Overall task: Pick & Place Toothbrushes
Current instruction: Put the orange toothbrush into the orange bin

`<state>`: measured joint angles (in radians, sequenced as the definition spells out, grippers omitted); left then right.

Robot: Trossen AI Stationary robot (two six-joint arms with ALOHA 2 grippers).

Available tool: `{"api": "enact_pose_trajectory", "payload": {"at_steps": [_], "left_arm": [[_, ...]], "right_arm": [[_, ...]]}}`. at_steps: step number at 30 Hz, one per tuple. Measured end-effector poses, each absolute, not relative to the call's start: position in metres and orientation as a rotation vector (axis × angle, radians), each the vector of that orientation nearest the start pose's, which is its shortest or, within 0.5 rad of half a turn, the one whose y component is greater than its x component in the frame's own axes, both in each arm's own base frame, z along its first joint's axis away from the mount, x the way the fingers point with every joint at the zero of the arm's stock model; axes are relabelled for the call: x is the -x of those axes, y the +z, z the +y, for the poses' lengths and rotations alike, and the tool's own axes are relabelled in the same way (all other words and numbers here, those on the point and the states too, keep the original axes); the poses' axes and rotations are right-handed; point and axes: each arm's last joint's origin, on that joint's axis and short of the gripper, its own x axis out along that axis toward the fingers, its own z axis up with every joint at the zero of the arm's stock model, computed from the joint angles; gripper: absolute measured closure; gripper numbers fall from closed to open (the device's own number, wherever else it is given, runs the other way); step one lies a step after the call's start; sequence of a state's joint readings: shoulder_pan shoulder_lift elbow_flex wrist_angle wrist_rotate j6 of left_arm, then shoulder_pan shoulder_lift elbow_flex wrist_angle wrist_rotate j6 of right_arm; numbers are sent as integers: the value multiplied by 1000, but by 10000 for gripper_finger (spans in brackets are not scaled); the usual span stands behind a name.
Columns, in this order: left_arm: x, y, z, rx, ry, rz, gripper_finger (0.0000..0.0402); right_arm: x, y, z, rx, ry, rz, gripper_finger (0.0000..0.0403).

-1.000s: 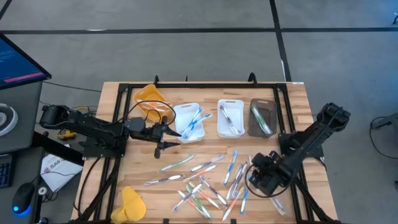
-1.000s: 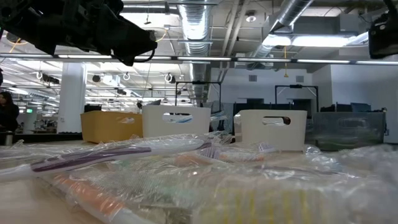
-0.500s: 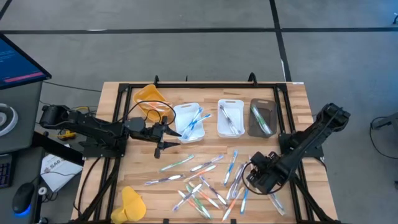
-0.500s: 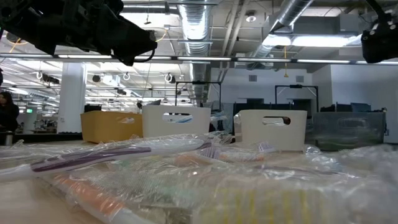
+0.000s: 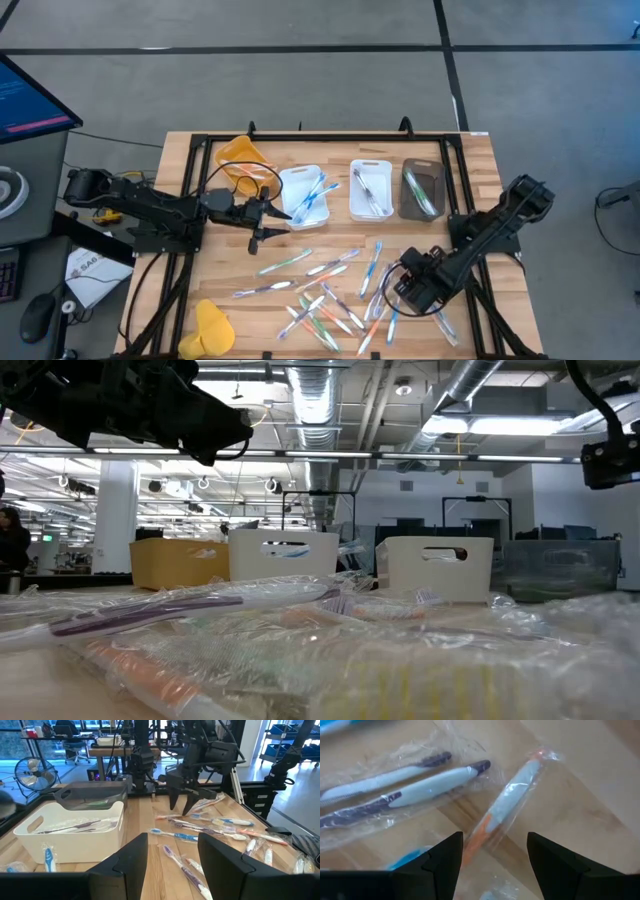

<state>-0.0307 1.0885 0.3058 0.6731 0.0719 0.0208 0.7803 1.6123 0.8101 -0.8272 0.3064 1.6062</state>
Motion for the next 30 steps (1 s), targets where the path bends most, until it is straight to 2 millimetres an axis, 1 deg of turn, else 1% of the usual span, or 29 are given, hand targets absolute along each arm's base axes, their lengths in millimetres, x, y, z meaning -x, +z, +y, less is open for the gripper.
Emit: {"api": "enact_pose_trajectory", "payload": {"at_steps": [6, 11, 15, 18, 22, 30], "left_arm": [[-209, 197, -8, -18, -103, 109, 233], [-210, 197, -9, -18, -104, 109, 233], [-210, 197, -9, -18, -104, 108, 233], [-210, 197, -9, -18, -104, 109, 233], [-210, 197, -9, -18, -104, 109, 233], [-210, 197, -9, -18, -104, 108, 233]], "right_arm": [[-185, 130, 159, -526, -775, 1212, 187], [-189, 122, 156, -515, -813, 1246, 187], [-189, 122, 155, -519, -819, 1251, 187], [-189, 123, 154, -521, -819, 1253, 195], [-189, 123, 155, -524, -813, 1253, 226], [-192, 123, 156, -528, -778, 1248, 330]]}}
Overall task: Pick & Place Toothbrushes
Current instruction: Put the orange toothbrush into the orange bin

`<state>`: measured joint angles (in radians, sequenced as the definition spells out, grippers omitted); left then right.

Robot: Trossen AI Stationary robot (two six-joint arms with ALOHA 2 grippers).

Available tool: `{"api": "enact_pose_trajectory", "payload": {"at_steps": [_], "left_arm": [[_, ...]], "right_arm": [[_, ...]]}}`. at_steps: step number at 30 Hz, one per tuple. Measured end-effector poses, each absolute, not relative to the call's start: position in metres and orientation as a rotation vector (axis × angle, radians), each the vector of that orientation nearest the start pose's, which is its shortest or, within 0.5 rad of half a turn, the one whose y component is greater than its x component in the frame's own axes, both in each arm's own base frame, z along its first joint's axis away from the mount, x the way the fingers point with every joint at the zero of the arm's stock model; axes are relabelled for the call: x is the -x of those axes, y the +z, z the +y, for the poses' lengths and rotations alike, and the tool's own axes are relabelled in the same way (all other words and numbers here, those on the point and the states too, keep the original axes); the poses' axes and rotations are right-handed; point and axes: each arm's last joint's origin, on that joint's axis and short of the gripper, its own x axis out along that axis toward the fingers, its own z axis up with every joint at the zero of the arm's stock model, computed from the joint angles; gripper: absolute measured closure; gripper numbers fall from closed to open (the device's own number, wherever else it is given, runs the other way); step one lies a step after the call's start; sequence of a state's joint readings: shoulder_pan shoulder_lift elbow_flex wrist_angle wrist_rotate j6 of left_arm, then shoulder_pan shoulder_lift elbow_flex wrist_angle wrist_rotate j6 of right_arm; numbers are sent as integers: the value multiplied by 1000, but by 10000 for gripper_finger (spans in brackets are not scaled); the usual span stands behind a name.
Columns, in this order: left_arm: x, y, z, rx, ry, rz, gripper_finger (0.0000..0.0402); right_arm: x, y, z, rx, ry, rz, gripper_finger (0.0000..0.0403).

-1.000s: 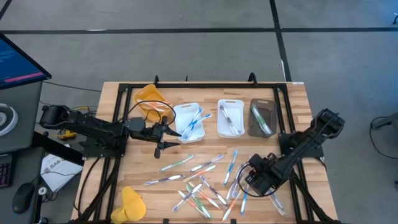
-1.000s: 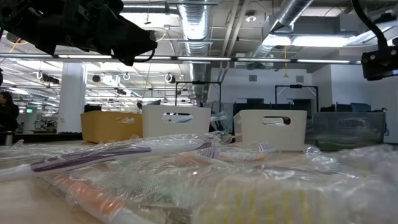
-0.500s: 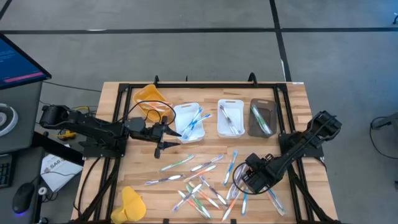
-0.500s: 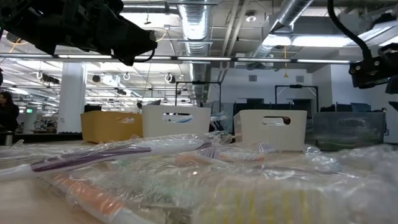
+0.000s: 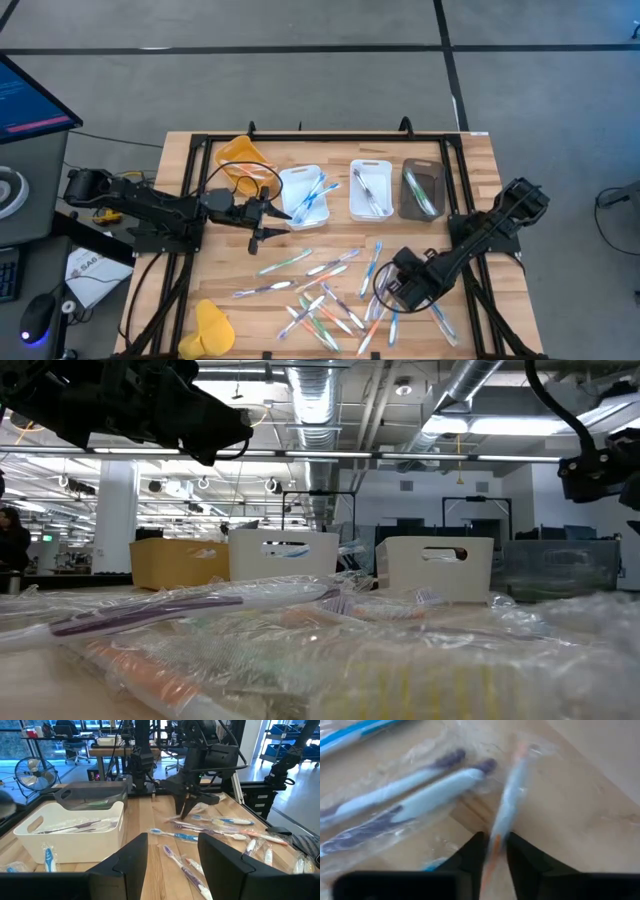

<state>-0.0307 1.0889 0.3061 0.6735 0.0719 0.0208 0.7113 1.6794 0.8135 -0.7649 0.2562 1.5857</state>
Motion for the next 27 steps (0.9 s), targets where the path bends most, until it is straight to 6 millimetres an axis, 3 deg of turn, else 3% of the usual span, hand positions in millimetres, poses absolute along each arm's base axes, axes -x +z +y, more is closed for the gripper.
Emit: {"api": "enact_pose_trajectory", "payload": {"at_steps": [5, 11, 19, 27], "left_arm": [[-210, 197, -8, -20, -84, 106, 233], [-210, 198, -5, -25, 21, 100, 233], [-210, 199, -5, -25, 29, 84, 233], [-210, 200, -5, -24, 29, 76, 233]], "right_arm": [[-196, 122, 155, -515, -725, 1272, 389], [-201, 122, 149, -561, -736, 1315, 380], [-201, 124, 149, -551, -749, 1314, 392], [-204, 152, 154, -424, -837, 1341, 392]]}}
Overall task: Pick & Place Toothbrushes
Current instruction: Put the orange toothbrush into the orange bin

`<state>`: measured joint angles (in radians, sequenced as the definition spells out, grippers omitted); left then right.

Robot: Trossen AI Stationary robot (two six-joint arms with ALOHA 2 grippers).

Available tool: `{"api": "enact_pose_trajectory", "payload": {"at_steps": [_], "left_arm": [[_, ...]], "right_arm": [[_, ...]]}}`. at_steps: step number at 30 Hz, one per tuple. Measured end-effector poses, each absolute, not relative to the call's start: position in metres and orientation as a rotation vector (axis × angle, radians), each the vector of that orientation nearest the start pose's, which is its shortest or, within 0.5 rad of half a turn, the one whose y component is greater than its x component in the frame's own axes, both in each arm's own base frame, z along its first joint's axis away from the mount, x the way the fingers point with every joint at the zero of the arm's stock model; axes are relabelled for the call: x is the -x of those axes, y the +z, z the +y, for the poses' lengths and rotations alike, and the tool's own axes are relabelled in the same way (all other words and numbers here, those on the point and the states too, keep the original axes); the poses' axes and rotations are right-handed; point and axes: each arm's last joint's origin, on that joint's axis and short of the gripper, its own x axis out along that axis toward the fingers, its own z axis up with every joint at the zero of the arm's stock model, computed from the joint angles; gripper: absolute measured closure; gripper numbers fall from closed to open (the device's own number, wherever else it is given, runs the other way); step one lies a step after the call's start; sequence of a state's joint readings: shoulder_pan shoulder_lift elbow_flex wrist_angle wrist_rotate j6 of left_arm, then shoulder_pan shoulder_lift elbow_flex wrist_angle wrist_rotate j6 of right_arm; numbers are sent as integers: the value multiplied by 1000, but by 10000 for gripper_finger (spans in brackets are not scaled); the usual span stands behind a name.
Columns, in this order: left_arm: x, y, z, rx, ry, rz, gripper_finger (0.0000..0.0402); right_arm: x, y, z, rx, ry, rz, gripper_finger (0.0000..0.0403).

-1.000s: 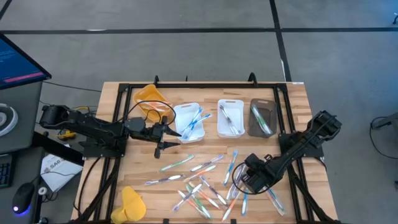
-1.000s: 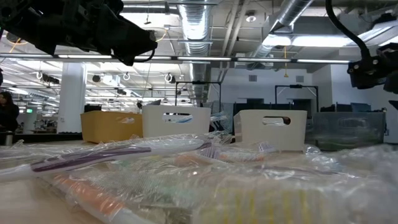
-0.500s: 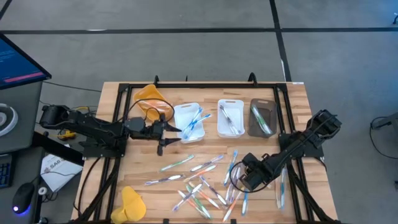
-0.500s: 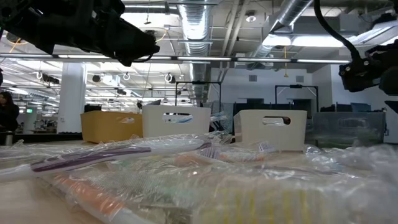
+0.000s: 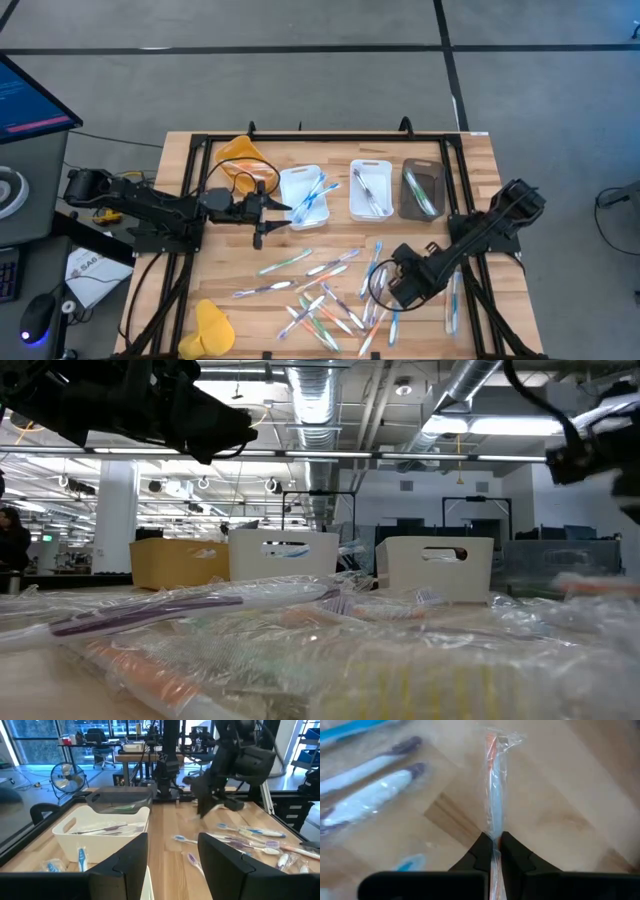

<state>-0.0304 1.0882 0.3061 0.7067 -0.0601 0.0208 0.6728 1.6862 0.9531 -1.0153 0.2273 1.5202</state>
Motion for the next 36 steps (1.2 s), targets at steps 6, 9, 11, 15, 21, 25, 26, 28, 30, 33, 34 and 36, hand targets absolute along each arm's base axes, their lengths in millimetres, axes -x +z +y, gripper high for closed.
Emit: {"api": "enact_pose_trajectory", "payload": {"at_steps": [6, 9, 11, 15, 21, 25, 26, 28, 30, 33, 34, 36], "left_arm": [[-210, 200, -5, -21, 28, 71, 233], [-210, 201, -5, -21, 25, 69, 233], [-210, 201, -5, -21, 25, 69, 233], [-210, 201, -5, -21, 25, 64, 233], [-210, 203, -6, -21, -28, 39, 233], [-211, 207, -8, -21, -99, -5, 233], [-211, 207, -9, -21, -109, -10, 233], [-214, 205, -10, -21, -116, -20, 233], [-217, 203, -12, -21, -121, -31, 233], [-224, 198, -15, -21, -133, -73, 233], [-227, 197, -15, -22, -136, -85, 233], [-231, 193, -17, -22, -141, -109, 233]], "right_arm": [[-204, 178, 160, -333, -885, 1332, 392], [-208, 192, 167, -299, -860, 1261, 392], [-211, 200, 170, -254, -835, 1197, 392], [-215, 211, 176, -163, -785, 1046, 392], [-219, 216, 178, 2, -754, 818, 392], [-227, 219, 182, 122, -700, 676, 392], [-230, 220, 184, 149, -682, 646, 392], [-237, 221, 189, 195, -641, 596, 392], [-245, 224, 193, 239, -600, 567, 392], [-256, 228, 199, 286, -543, 535, 392], [-260, 229, 200, 298, -527, 524, 392], [-266, 233, 204, 325, -498, 499, 392]]}}
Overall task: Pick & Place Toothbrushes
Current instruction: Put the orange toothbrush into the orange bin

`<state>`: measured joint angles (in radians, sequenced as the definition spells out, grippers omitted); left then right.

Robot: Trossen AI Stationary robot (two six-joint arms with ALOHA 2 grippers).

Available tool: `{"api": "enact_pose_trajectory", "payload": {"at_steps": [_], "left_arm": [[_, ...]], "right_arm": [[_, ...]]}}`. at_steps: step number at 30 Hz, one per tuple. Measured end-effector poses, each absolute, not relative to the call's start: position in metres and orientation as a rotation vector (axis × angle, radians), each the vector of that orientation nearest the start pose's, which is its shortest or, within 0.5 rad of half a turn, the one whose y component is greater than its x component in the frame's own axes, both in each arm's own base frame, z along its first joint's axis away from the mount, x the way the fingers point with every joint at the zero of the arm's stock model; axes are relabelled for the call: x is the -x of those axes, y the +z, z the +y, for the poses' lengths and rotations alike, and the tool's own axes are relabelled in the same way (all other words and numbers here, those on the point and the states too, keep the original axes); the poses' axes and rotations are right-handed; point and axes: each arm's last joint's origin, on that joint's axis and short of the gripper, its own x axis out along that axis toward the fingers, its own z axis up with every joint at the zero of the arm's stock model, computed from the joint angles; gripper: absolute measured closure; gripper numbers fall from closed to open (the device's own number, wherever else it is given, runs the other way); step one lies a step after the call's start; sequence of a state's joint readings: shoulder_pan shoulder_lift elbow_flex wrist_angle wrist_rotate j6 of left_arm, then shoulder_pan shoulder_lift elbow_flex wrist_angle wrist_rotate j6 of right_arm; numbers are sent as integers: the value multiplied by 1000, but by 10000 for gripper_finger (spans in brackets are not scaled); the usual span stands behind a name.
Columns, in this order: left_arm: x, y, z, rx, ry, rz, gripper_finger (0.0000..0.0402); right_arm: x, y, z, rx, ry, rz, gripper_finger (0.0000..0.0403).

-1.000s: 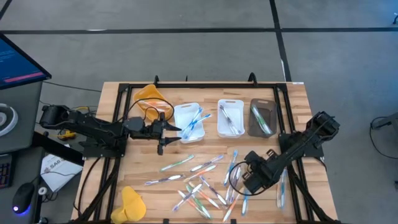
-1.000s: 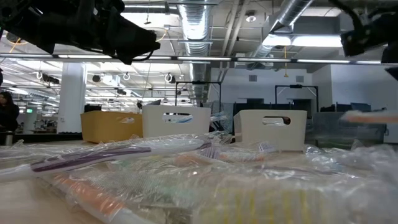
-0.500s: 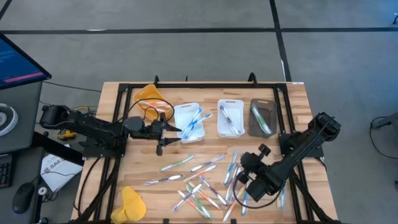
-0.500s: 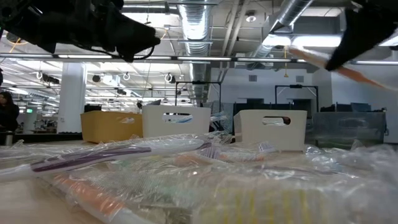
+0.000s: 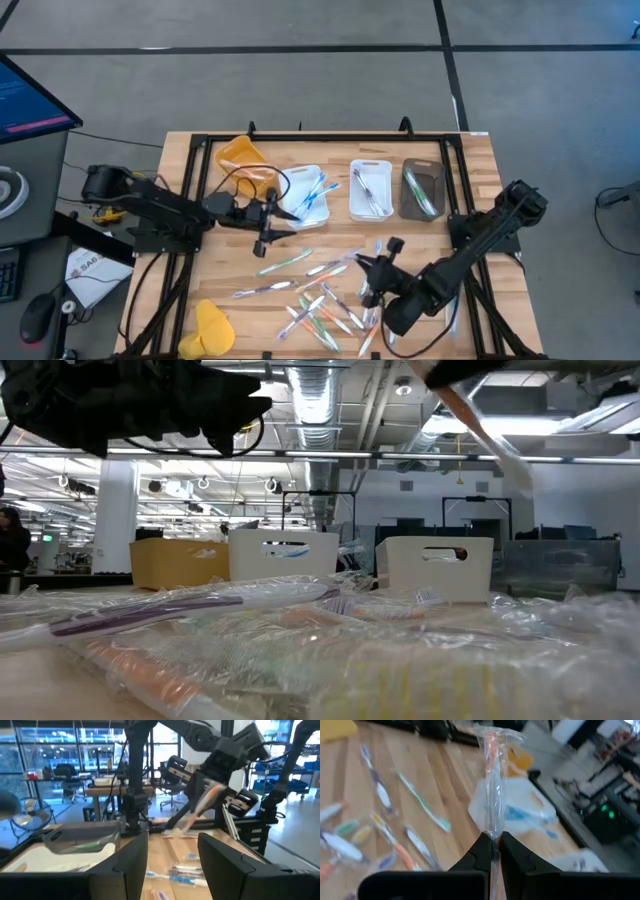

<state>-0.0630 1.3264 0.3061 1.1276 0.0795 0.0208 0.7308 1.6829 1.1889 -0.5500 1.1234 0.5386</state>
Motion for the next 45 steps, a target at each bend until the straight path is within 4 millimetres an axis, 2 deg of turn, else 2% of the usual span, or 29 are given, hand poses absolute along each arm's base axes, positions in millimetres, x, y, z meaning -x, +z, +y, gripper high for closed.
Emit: {"api": "enact_pose_trajectory", "payload": {"at_steps": [6, 10, 16, 22, 34, 38, 45], "left_arm": [[-243, 182, -21, -21, -156, -141, 233], [-259, 181, -28, -19, -177, -135, 233], [-277, 184, -45, -41, -229, -156, 233], [-278, 183, -54, -106, -255, -161, 233], [-278, 184, -54, -107, -252, -166, 233], [-279, 187, -55, -86, -255, -185, 233], [-285, 196, -56, -59, -256, -219, 233]], "right_arm": [[-282, 248, 212, 388, -434, 411, 393], [-289, 255, 213, 433, -407, 381, 393], [-296, 253, 207, 427, -391, 396, 393], [-302, 255, 202, 432, -404, 388, 393], [-315, 283, 207, 526, -322, 218, 393], [-324, 288, 199, 507, -249, 172, 393], [-340, 289, 176, 446, -225, 157, 393]]}}
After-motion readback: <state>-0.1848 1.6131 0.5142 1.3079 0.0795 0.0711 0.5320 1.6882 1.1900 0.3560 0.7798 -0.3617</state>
